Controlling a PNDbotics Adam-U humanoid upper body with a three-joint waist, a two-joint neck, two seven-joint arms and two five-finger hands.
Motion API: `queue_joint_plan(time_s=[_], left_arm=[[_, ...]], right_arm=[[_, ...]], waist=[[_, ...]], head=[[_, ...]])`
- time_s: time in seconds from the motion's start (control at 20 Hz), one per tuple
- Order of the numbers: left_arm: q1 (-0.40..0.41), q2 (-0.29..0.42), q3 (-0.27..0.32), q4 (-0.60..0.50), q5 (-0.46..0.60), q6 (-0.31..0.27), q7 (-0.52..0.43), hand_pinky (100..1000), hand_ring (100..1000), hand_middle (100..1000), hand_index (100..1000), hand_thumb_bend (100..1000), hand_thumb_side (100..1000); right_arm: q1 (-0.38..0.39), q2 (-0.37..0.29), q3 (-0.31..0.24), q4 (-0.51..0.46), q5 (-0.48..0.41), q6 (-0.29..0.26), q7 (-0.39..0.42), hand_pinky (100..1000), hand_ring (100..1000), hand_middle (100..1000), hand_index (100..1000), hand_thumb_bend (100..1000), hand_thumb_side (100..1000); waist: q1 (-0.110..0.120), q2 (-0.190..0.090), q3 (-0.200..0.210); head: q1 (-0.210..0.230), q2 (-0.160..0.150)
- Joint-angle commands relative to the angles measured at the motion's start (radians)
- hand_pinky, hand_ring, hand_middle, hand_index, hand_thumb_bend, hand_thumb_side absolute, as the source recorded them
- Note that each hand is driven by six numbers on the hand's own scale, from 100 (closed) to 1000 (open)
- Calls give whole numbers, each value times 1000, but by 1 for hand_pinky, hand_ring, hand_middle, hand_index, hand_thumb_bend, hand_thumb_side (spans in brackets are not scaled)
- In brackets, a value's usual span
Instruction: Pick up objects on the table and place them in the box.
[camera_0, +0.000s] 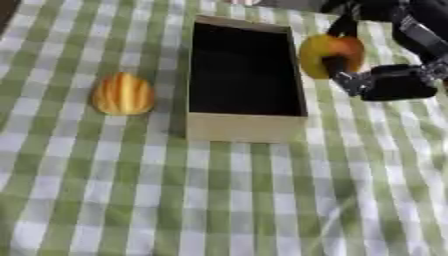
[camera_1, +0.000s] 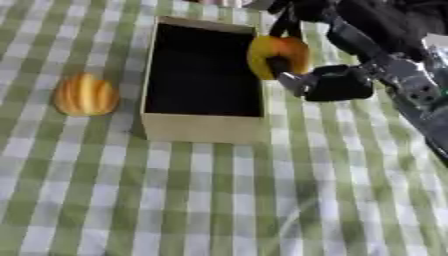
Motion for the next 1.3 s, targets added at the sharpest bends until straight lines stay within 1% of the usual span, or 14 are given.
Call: queue_joint_plan(time_s=[0.05, 0.2, 0.4, 0.45, 0.5, 0.6, 0.7, 1.0, 1.05, 1.15, 1.2, 1.25, 1.3], left_arm=[[-48, 19, -22, -16, 40, -41, -24, 824, 627, 617, 834, 100, 645], [-99, 20, -52, -16, 85, -74, -60, 822, 631, 619, 834, 100, 644], [-143, 11, -79, -16, 135, -88, -111, 820, 635, 620, 833, 100, 645], [-150, 7, -82, -16, 146, -86, -121, 820, 636, 620, 833, 100, 647], [-156, 2, -85, -16, 158, -83, -129, 820, 636, 620, 833, 100, 648], [-163, -4, -88, -16, 172, -77, -144, 821, 635, 619, 833, 100, 648], [-165, -9, -90, -16, 181, -69, -156, 822, 634, 619, 832, 100, 650], [-167, -25, -94, -16, 191, -49, -174, 824, 631, 617, 832, 100, 653], [-165, -27, -94, -16, 192, -45, -176, 825, 630, 617, 832, 100, 654], [-163, -31, -97, -16, 191, -35, -179, 826, 629, 616, 832, 100, 654], [-162, -32, -98, -16, 190, -32, -182, 826, 628, 616, 833, 100, 654], [-161, -33, -98, -16, 190, -29, -185, 826, 628, 615, 833, 100, 654], [-159, -35, -97, -16, 190, -26, -185, 826, 627, 614, 833, 100, 655]], right_arm=[[-71, -8, 14, 12, -68, 15, 25, 876, 733, 296, 561, 100, 111], [-134, 10, 43, 62, -79, 24, 44, 877, 732, 294, 559, 100, 135], [-188, 47, 84, 119, -53, 20, 73, 877, 734, 293, 559, 100, 166], [-197, 60, 94, 132, -43, 19, 82, 878, 734, 292, 559, 100, 199], [-205, 77, 106, 147, -31, 18, 93, 879, 736, 295, 561, 100, 209], [-214, 102, 127, 168, 6, 10, 112, 877, 741, 305, 568, 100, 191], [-216, 126, 143, 194, 52, 1, 120, 877, 740, 306, 567, 100, 208], [-235, 181, 181, 288, 134, -19, 134, 876, 748, 325, 576, 100, 201], [-237, 185, 185, 294, 146, -24, 132, 877, 760, 345, 592, 100, 199], [-239, 187, 187, 300, 171, -27, 125, 879, 815, 467, 689, 100, 184], [-240, 184, 185, 295, 195, -32, 124, 883, 868, 588, 788, 100, 190], [-239, 182, 183, 287, 227, -42, 124, 902, 918, 679, 853, 100, 177], [-237, 177, 182, 278, 261, -58, 132, 920, 954, 736, 890, 100, 126]], waist=[[10, -28, 19], [12, -26, 55], [10, -25, 71], [9, -24, 72], [7, -22, 73], [5, -17, 74], [3, -13, 75], [-2, -2, 83], [-3, -1, 83], [-4, 0, 81], [-4, 1, 80], [-4, 1, 78], [-4, 0, 77]], head=[[-49, 4], [-88, 11], [-111, 8], [-113, 7], [-114, 4], [-114, -1], [-114, -5], [-118, -13], [-117, -15], [-114, -15], [-114, -16], [-114, -16], [-113, -15]])
